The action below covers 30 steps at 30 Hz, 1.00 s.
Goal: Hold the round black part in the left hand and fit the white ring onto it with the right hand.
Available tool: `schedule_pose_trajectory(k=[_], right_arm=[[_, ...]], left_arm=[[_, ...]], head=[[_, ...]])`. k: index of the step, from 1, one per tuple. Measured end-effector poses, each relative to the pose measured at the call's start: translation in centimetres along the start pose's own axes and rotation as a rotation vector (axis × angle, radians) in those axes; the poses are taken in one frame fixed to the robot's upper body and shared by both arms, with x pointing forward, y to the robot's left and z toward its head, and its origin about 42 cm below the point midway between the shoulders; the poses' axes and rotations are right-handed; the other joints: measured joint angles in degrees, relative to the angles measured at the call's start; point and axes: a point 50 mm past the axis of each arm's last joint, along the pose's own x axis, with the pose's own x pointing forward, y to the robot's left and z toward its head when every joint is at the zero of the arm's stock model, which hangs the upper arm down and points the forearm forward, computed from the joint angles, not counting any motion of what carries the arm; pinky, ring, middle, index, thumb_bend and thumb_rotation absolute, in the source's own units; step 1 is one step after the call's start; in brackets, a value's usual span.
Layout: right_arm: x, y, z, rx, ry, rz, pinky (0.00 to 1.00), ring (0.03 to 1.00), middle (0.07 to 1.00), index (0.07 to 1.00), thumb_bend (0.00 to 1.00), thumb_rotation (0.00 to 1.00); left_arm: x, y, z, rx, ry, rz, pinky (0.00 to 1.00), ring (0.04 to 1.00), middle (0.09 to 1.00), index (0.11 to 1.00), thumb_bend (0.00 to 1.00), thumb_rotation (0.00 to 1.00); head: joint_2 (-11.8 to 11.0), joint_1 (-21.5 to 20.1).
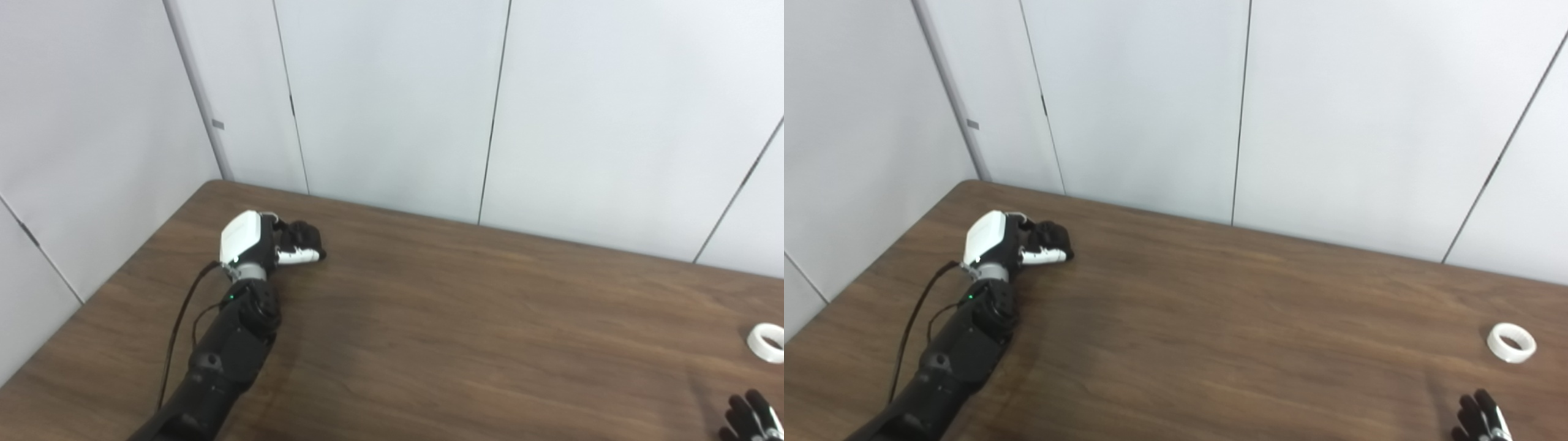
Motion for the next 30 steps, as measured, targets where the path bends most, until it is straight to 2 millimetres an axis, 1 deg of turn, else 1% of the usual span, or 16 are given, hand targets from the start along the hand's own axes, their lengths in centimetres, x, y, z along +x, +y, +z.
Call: schedule_pose_trajectory(k=[5, 8, 11, 15, 17, 18, 20, 23, 28, 30], right_arm=[[0.2, 0.2, 0.0, 0.002, -0.001, -0.007, 1.0, 0.984, 0.975, 0.992, 0.66, 1.0], [0.2, 0.2, 0.0, -0.004, -0.001, -0.008, 1.0, 0.983, 0.974, 0.987, 0.67, 1.0], [0.3, 0.3, 0.0, -0.006, -0.003, -0.006, 1.0, 0.983, 0.978, 0.994, 0.66, 1.0], [0.3, 0.3, 0.0, -0.012, -0.005, -0.001, 1.0, 0.979, 0.973, 0.99, 0.67, 1.0], [0.4, 0.4, 0.0, -0.013, -0.006, 0.0, 1.0, 0.976, 0.968, 0.983, 0.68, 1.0], [0.4, 0.4, 0.0, -0.013, -0.005, -0.001, 1.0, 0.969, 0.961, 0.975, 0.69, 0.99], [0.4, 0.5, 0.1, -0.008, -0.004, -0.006, 0.99, 0.965, 0.954, 0.966, 0.69, 0.97], [0.4, 0.8, 0.2, 0.001, 0.003, -0.019, 0.98, 0.964, 0.953, 0.964, 0.7, 0.97], [0.6, 1.5, 0.5, 0.004, 0.016, -0.028, 0.98, 0.963, 0.95, 0.966, 0.69, 0.97], [0.7, 1.8, 0.6, 0.002, 0.02, -0.034, 0.98, 0.959, 0.941, 0.962, 0.69, 0.96]], left_arm=[[-1.1, -0.2, 0.0, -0.003, -0.038, -0.008, 0.77, 0.819, 0.723, 0.485, 0.52, 0.04], [-1.9, 0.2, 0.7, -0.023, -0.083, 0.002, 0.75, 0.828, 0.737, 0.485, 0.52, 0.04], [-2.7, 0.2, 1.7, -0.026, -0.131, -0.008, 0.76, 0.83, 0.739, 0.485, 0.52, 0.04], [-3.9, -0.7, 2.6, -0.032, -0.163, -0.048, 0.77, 0.838, 0.743, 0.486, 0.52, 0.04], [-4.7, -1.1, 3.0, -0.04, -0.182, -0.073, 0.78, 0.848, 0.754, 0.486, 0.52, 0.05], [-5.2, -1.2, 3.3, -0.044, -0.196, -0.082, 0.78, 0.851, 0.762, 0.486, 0.52, 0.05], [-6.0, -1.4, 4.1, -0.05, -0.223, -0.102, 0.78, 0.848, 0.765, 0.486, 0.52, 0.05], [-7.2, -1.6, 5.0, -0.074, -0.259, -0.126, 0.78, 0.846, 0.759, 0.485, 0.52, 0.05], [-9.9, -2.6, 6.8, -0.103, -0.325, -0.179, 0.78, 0.845, 0.763, 0.485, 0.52, 0.05], [-11.3, -3.2, 7.6, -0.113, -0.347, -0.218, 0.79, 0.851, 0.765, 0.485, 0.52, 0.05]], head=[[-0.17, -1.14], [-0.26, -1.67], [0.0, -2.19], [0.17, -2.99], [0.26, -3.43], [0.61, -4.3], [0.7, -4.74], [0.97, -5.62], [1.41, -7.12], [1.67, -8.0]])
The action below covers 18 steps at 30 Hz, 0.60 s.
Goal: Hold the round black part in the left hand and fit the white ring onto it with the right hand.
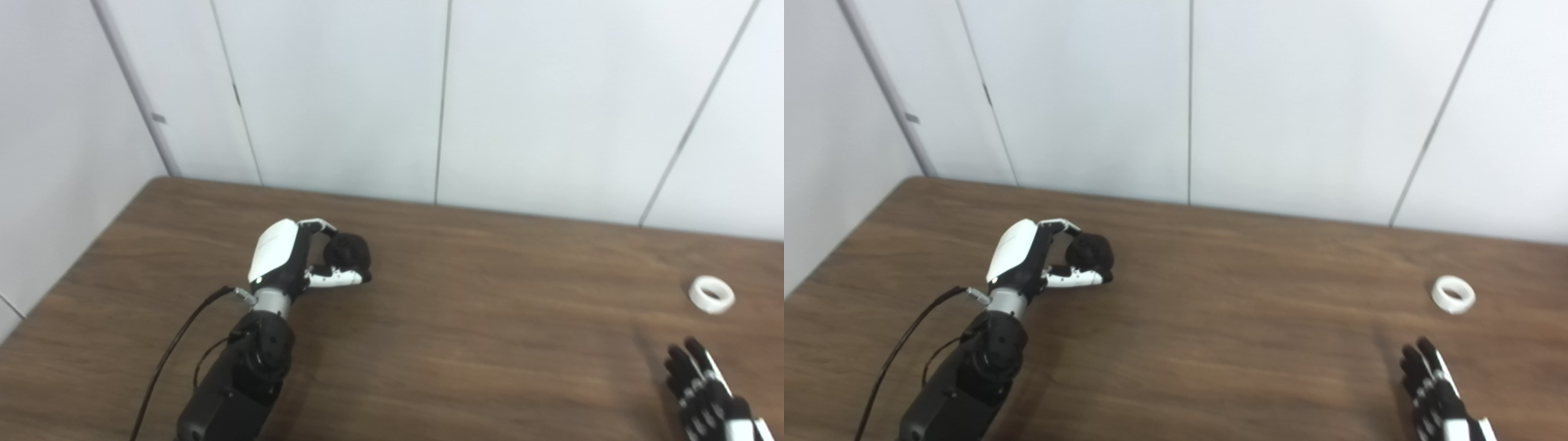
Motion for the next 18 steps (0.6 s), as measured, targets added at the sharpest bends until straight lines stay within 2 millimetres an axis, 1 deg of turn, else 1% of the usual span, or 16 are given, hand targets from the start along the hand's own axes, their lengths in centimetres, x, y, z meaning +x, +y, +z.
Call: schedule_pose_trajectory(k=[4, 6, 11, 14, 18], right_arm=[[0.1, 0.9, 0.3, -0.01, 0.006, -0.006, 0.98, 0.958, 0.944, 0.968, 0.69, 0.97], [0.2, 1.4, 0.4, -0.006, 0.009, -0.005, 0.99, 0.965, 0.948, 0.973, 0.68, 0.97], [0.2, 1.9, 0.8, -0.021, 0.022, 0.006, 1.0, 0.974, 0.964, 0.984, 0.67, 0.99], [0.2, 2.0, 1.2, -0.027, 0.031, 0.006, 1.0, 0.98, 0.967, 0.981, 0.65, 0.99], [0.4, 2.2, 2.1, -0.035, 0.031, 0.007, 1.0, 0.979, 0.964, 0.98, 0.64, 0.99]], left_arm=[[-1.6, -2.3, 2.1, -0.035, -0.039, -0.067, 0.82, 0.858, 0.767, 0.485, 0.52, 0.05], [-2.4, -3.4, 2.5, -0.046, -0.041, -0.097, 0.79, 0.852, 0.764, 0.484, 0.52, 0.05], [-3.9, -4.9, 3.7, -0.031, -0.09, -0.128, 0.75, 0.828, 0.757, 0.484, 0.52, 0.05], [-5.0, -5.7, 4.1, -0.01, -0.124, -0.14, 0.78, 0.827, 0.751, 0.485, 0.52, 0.05], [-6.3, -7.0, 5.1, -0.035, -0.144, -0.164, 0.81, 0.844, 0.76, 0.485, 0.52, 0.05]], head=[[0.44, -1.41], [0.62, -1.85], [1.41, -3.78], [1.76, -4.75], [2.11, -5.63]])
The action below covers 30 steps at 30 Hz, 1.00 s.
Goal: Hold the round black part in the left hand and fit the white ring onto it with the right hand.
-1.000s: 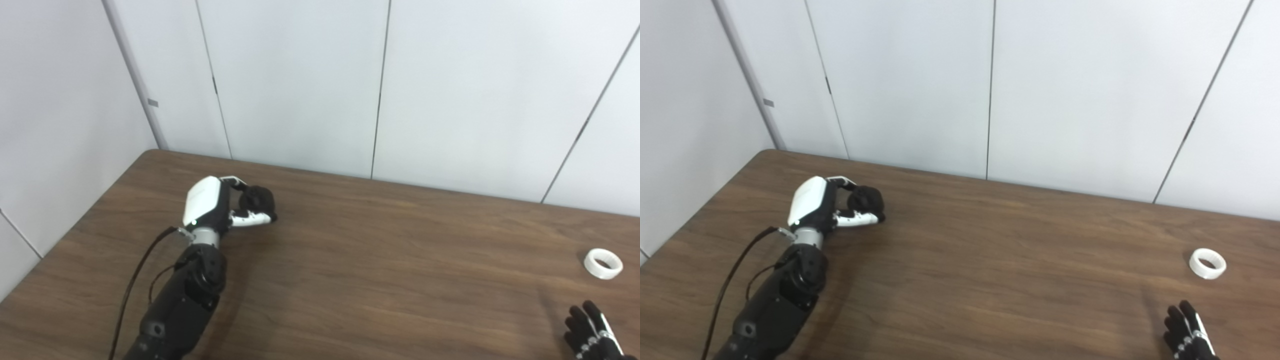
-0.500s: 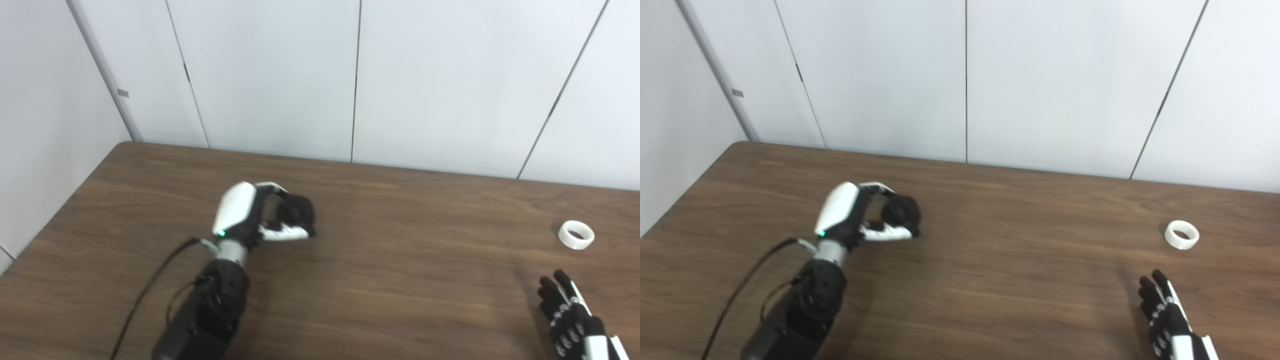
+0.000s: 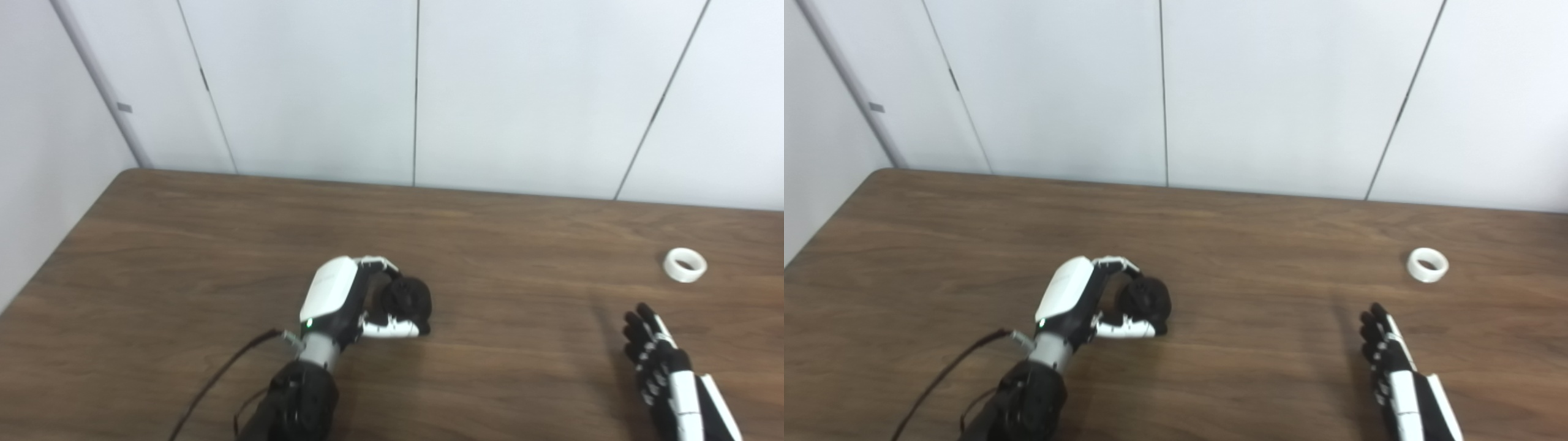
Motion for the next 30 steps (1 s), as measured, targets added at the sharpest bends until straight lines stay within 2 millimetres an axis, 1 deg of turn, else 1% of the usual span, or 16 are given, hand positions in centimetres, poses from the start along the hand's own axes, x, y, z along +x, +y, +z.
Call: schedule_pose_trajectory(k=[7, 11, 16, 18, 25, 30], right_arm=[[0.6, 0.2, 1.1, -0.011, -0.024, -0.006, 1.0, 0.999, 0.979, 0.996, 0.62, 1.0], [0.7, 0.5, 1.6, -0.014, -0.02, -0.005, 1.0, 1.0, 0.984, 0.998, 0.64, 1.0], [0.8, 0.7, 2.4, -0.016, -0.03, -0.015, 1.0, 0.994, 0.979, 0.992, 0.62, 1.0], [0.7, 0.7, 2.7, -0.018, -0.033, -0.021, 1.0, 0.992, 0.977, 0.991, 0.61, 1.0], [0.8, 0.8, 3.6, -0.023, -0.045, -0.023, 1.0, 0.987, 0.972, 0.99, 0.6, 1.0], [1.1, 0.8, 4.3, -0.024, -0.056, -0.025, 1.0, 1.0, 0.982, 0.991, 0.6, 1.0]], left_arm=[[-1.2, -1.8, 1.8, -0.015, -0.058, -0.056, 0.82, 0.836, 0.756, 0.485, 0.52, 0.05], [-1.9, -2.6, 2.2, 0.01, -0.096, -0.082, 0.87, 0.842, 0.752, 0.485, 0.52, 0.05], [-3.1, -3.6, 2.3, 0.037, -0.141, -0.113, 0.91, 0.832, 0.754, 0.485, 0.52, 0.05], [-3.4, -3.9, 2.3, 0.057, -0.16, -0.123, 0.92, 0.829, 0.755, 0.485, 0.52, 0.05], [-4.0, -4.1, 2.1, 0.114, -0.205, -0.137, 0.94, 0.835, 0.757, 0.485, 0.52, 0.05], [-4.3, -4.5, 1.9, 0.13, -0.219, -0.144, 0.94, 0.837, 0.755, 0.485, 0.52, 0.05]], head=[[1.14, -2.54], [1.58, -3.34], [2.46, -4.31], [2.64, -4.48], [3.34, -5.62], [3.52, -5.98]])
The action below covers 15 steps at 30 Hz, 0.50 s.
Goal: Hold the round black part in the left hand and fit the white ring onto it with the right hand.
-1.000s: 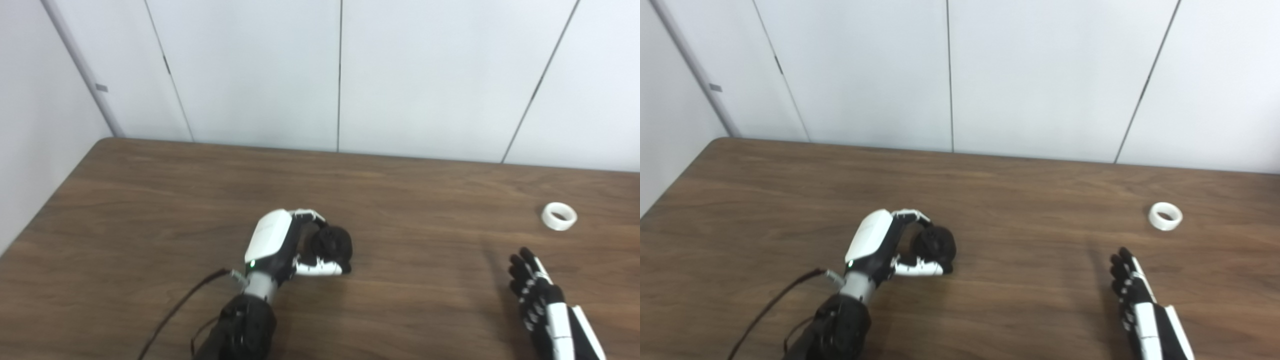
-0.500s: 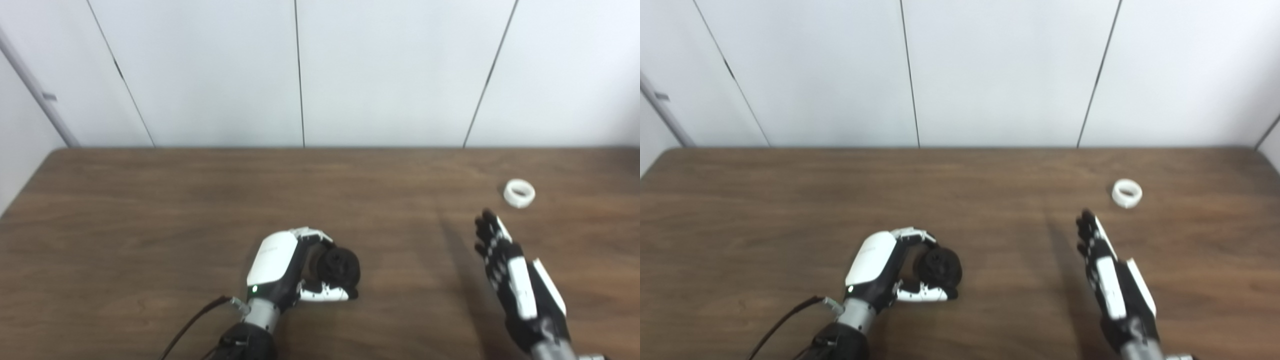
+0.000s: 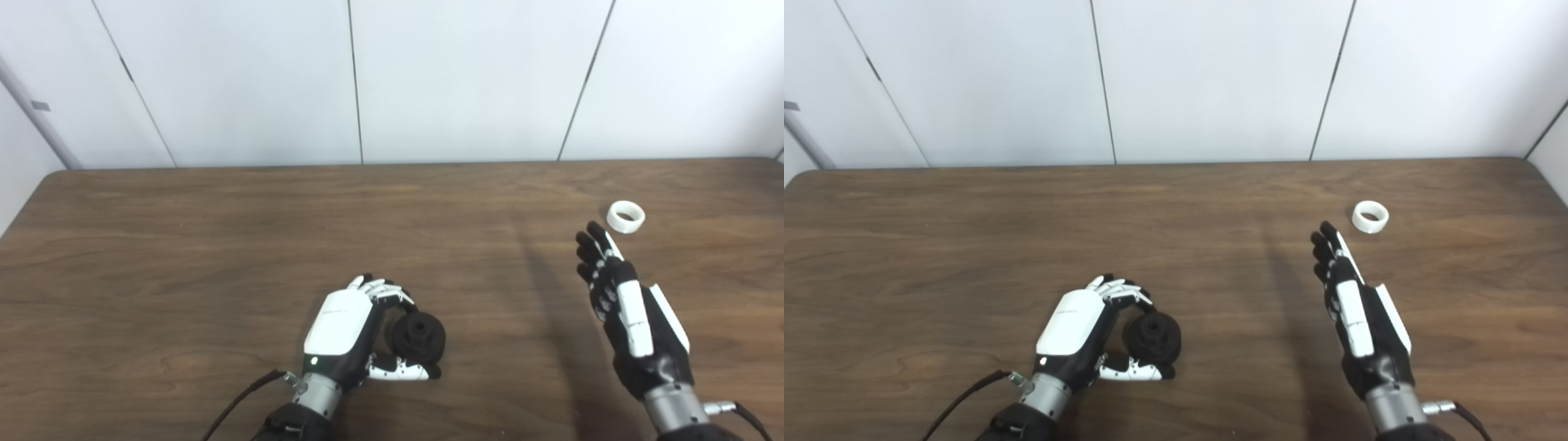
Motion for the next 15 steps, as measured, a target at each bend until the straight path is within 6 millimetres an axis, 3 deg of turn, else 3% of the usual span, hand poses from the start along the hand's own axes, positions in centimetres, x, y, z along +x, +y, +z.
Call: schedule_pose_trajectory(k=[15], right_arm=[[0.3, -1.2, 1.5, -0.016, 0.008, -0.025, 1.0, 1.0, 0.997, 0.996, 0.63, 1.0]], left_arm=[[-0.5, -1.3, -0.2, -0.007, -0.009, -0.004, 0.93, 0.843, 0.758, 0.485, 0.52, 0.05]], head=[[0.44, -1.05]])
